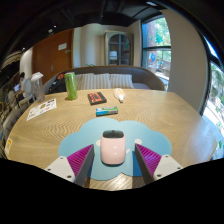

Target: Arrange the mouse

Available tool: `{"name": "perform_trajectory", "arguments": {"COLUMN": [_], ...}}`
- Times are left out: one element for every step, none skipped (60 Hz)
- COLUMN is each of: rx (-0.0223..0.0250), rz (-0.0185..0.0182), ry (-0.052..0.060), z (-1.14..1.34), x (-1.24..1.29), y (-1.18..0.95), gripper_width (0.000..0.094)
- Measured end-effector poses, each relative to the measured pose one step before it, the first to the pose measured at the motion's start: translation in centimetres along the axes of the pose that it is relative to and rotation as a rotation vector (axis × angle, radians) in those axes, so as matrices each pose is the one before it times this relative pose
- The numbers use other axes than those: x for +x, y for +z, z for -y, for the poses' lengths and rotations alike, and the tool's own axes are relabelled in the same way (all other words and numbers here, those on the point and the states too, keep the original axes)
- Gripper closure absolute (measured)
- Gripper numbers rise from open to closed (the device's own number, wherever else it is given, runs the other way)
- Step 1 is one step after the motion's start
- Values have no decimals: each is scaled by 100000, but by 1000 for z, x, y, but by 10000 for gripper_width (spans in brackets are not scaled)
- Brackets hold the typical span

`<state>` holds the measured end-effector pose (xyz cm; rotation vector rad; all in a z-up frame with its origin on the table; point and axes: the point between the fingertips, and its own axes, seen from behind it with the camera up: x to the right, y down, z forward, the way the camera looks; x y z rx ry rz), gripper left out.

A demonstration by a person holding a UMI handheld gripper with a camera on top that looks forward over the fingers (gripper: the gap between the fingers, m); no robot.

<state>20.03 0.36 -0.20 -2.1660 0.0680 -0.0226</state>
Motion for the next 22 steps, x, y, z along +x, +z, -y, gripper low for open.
{"name": "perform_trajectory", "arguments": {"rx": [583, 393, 415, 396, 261, 170, 25, -36, -31, 62, 69, 134, 253, 316, 282, 464, 549, 562, 502, 320, 163, 116], "rz": [837, 732, 698, 725, 602, 619, 573, 470, 363, 312, 251, 263, 106, 64, -63, -83, 53, 266, 286, 127, 73, 222], "ry": [66, 174, 293, 340, 443, 357, 296, 265, 210, 139, 32, -108, -52, -115, -190, -187, -211, -287, -215, -52, 37, 100], "z": [-48, -141, -63, -119, -130, -150, -199, -221, -243, -255, -251, -193, -220, -203, -203, -194, -163, -153, -164, -213, -249, -254], "x": [-141, -92, -132, -78, -56, -61, -19, -24, 5, 22, 27, 47, 82, 111, 141, 142, 100, 62, 59, 100, 105, 206], "y": [-396, -526, -546, -460, -516, -525, -549, -580, -561, -737, -598, -615, -598, -586, -600, -580, -543, -549, -474, -492, -475, -533], "gripper_width": [96, 93, 89, 84, 81, 82, 83, 83, 83, 82, 82, 83, 83, 83, 81, 82, 84, 84, 87, 90, 90, 90]}}
